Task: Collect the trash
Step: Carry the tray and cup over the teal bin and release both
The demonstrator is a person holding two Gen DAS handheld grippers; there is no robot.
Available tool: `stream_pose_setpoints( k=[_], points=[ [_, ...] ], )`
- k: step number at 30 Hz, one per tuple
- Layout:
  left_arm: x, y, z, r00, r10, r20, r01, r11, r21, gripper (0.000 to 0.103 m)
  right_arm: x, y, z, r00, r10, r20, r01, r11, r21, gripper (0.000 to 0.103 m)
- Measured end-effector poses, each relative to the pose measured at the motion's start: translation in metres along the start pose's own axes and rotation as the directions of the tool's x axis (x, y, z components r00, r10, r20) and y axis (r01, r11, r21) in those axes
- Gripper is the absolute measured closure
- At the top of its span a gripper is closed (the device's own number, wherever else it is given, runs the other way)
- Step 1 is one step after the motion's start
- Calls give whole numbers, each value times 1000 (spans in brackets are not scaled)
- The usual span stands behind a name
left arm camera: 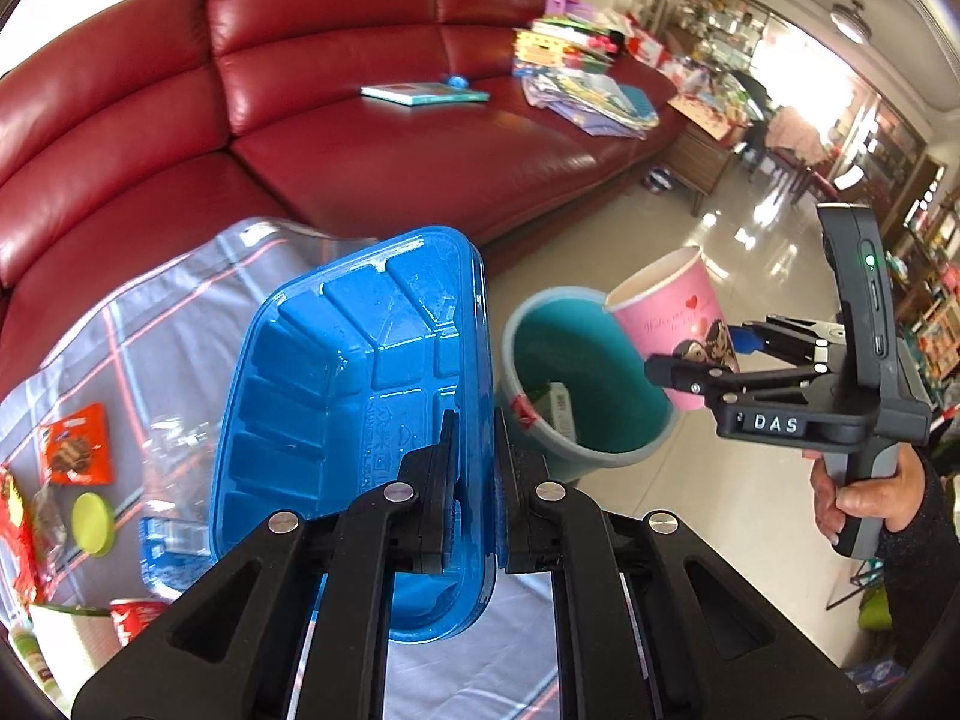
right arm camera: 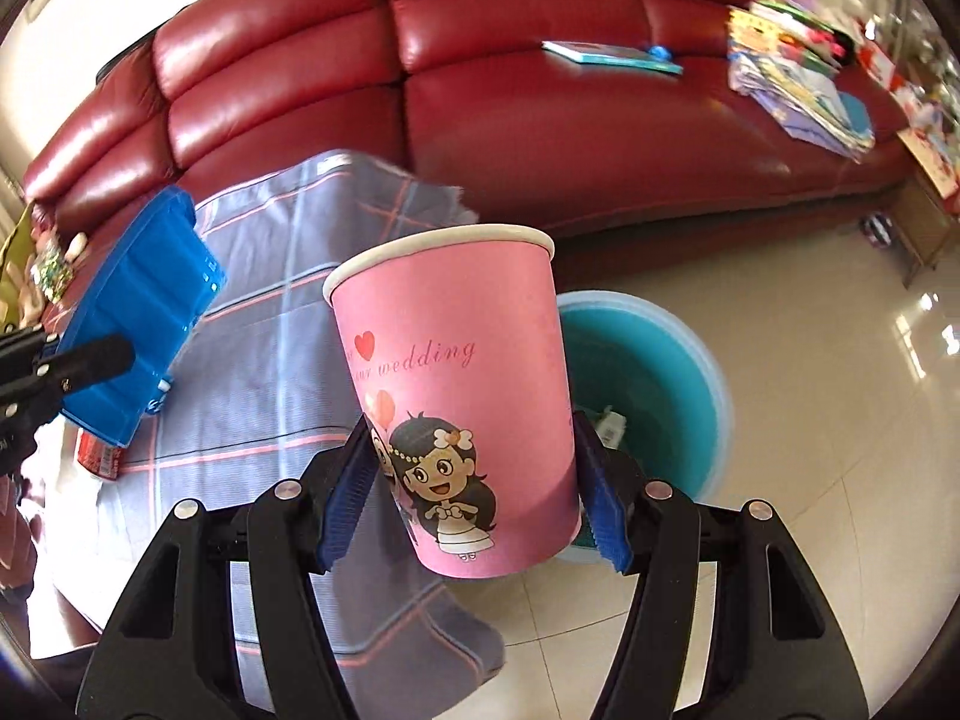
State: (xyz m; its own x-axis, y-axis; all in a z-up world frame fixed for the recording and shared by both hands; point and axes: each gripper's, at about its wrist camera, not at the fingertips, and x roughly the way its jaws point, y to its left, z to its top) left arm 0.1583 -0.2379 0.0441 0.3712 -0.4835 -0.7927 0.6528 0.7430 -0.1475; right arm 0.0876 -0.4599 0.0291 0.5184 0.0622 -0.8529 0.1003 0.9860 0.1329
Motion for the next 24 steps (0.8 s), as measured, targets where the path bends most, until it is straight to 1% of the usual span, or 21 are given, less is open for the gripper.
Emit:
stream_pose_setpoints(
  k=[6,10,14,17,21,24],
  points=[
    [40,-40,15,996,-69,-50,71,996,56,93,-6,-57,-4,999,-51,15,50,995,84,43],
    [69,-62,22,988,-118,-96,125,989,77,93,-4,-86,-6,997,-73,11,71,990,120,43],
    [102,-83,30,975,-167,-149,181,980,85,93,-1,-112,-8,996,-88,5,86,984,153,43],
    [126,-98,36,962,-198,-186,218,972,91,93,4,-124,-8,995,-100,-2,99,980,173,43],
    [156,-114,40,949,-221,-226,247,965,92,93,12,-139,-8,993,-113,-22,115,974,193,43],
    [174,-123,40,943,-226,-246,253,964,85,92,17,-147,-8,992,-123,-39,129,972,198,43]
  ],
)
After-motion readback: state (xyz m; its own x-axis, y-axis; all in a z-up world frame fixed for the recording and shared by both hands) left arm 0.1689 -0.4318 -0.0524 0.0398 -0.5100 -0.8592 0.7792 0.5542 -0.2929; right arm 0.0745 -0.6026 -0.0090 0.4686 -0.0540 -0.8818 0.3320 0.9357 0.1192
